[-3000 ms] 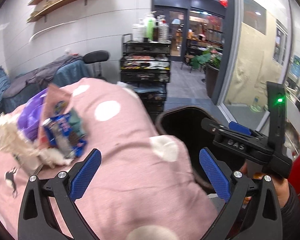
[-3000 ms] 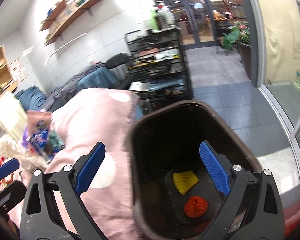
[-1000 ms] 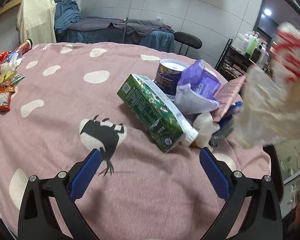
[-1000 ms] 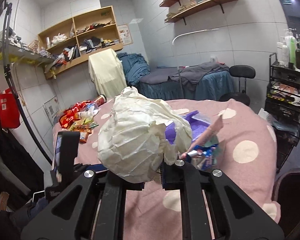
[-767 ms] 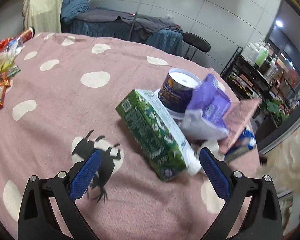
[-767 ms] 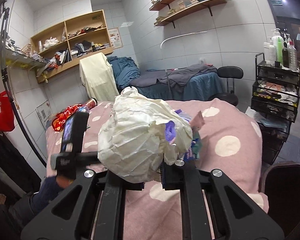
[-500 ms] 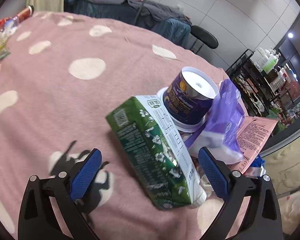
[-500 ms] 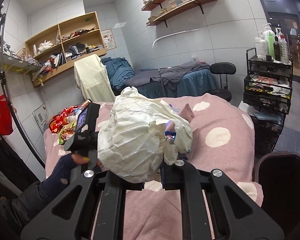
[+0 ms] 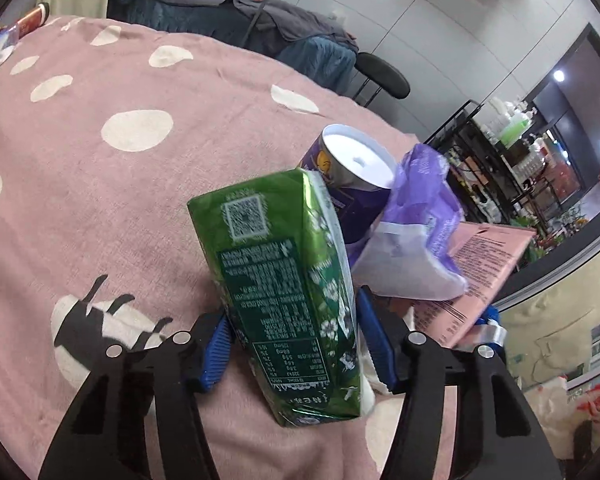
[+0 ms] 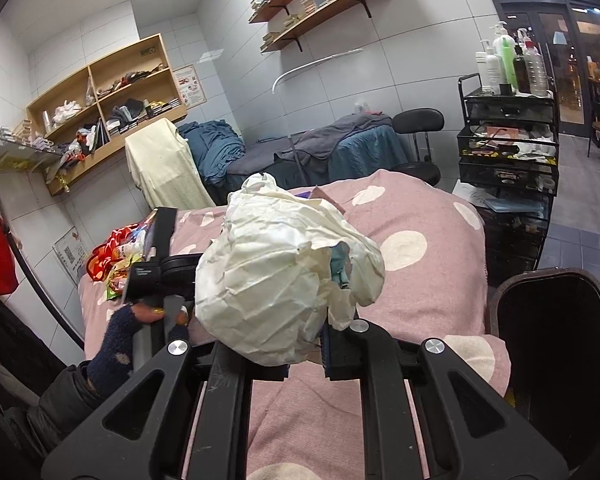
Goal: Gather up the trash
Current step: 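Grasp the green milk carton with the left tool and lift it, then carry both items to the bin while the right tool drops the white bag inside, then open the left tool over the bin to drop the milk carton, then move both tools back over the table toward the remaining trash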
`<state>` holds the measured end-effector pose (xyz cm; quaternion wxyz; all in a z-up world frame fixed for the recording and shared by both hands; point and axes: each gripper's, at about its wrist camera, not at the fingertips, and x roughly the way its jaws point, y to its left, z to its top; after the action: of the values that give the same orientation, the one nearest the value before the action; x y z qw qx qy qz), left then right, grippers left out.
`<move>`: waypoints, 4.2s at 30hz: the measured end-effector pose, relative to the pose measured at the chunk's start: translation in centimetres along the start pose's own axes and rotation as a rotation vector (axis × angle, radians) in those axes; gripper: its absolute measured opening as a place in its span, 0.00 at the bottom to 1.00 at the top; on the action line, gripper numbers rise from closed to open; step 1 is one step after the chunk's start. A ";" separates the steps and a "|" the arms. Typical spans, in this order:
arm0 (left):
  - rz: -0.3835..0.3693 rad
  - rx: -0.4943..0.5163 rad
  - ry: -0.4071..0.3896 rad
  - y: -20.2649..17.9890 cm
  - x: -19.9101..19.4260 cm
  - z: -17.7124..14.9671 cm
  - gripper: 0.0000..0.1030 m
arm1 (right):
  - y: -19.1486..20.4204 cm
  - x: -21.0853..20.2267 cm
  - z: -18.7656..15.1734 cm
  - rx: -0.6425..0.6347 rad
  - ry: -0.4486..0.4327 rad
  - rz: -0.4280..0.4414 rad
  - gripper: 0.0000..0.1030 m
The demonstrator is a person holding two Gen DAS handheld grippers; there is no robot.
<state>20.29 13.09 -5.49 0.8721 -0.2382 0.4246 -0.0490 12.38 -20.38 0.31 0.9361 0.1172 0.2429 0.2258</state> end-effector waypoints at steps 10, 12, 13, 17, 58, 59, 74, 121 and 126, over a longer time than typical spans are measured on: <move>-0.114 0.090 -0.119 -2.3 -6.1 -2.9 0.53 | -3.1 -2.0 -0.3 0.063 -0.045 -0.058 0.12; -0.103 0.129 -0.143 -3.2 -7.0 -3.8 0.53 | -3.6 -2.6 -0.4 0.071 -0.056 -0.074 0.12; -0.103 0.145 -0.149 -3.6 -7.3 -4.1 0.53 | -3.9 -2.9 -0.5 0.075 -0.062 -0.087 0.12; -0.136 0.201 -0.161 -5.6 -8.2 -5.4 0.53 | -5.4 -4.3 -0.5 0.095 -0.092 -0.140 0.12; -0.333 0.695 0.155 -27.1 2.8 -15.3 0.53 | -23.0 -6.7 -8.4 0.525 -0.025 -0.646 0.72; -0.332 0.705 0.162 -27.5 3.0 -15.6 0.53 | -23.0 -7.3 -8.2 0.525 -0.046 -0.662 0.72; -0.238 0.836 0.348 -32.3 9.5 -19.8 0.53 | -24.0 -12.6 -6.4 0.536 -0.186 -0.760 0.76; -0.070 0.778 -0.090 -23.8 -1.1 -14.8 0.93 | -17.2 -6.1 -4.1 0.363 -0.095 -0.543 0.89; -0.032 0.715 -0.121 -20.5 -2.1 -13.6 0.93 | -15.2 -3.9 -3.8 0.316 -0.053 -0.488 0.89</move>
<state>10.96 -9.48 -1.80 0.9230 0.0728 0.3245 -0.1936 12.93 -35.09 -6.37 0.9389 0.2055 0.2716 -0.0496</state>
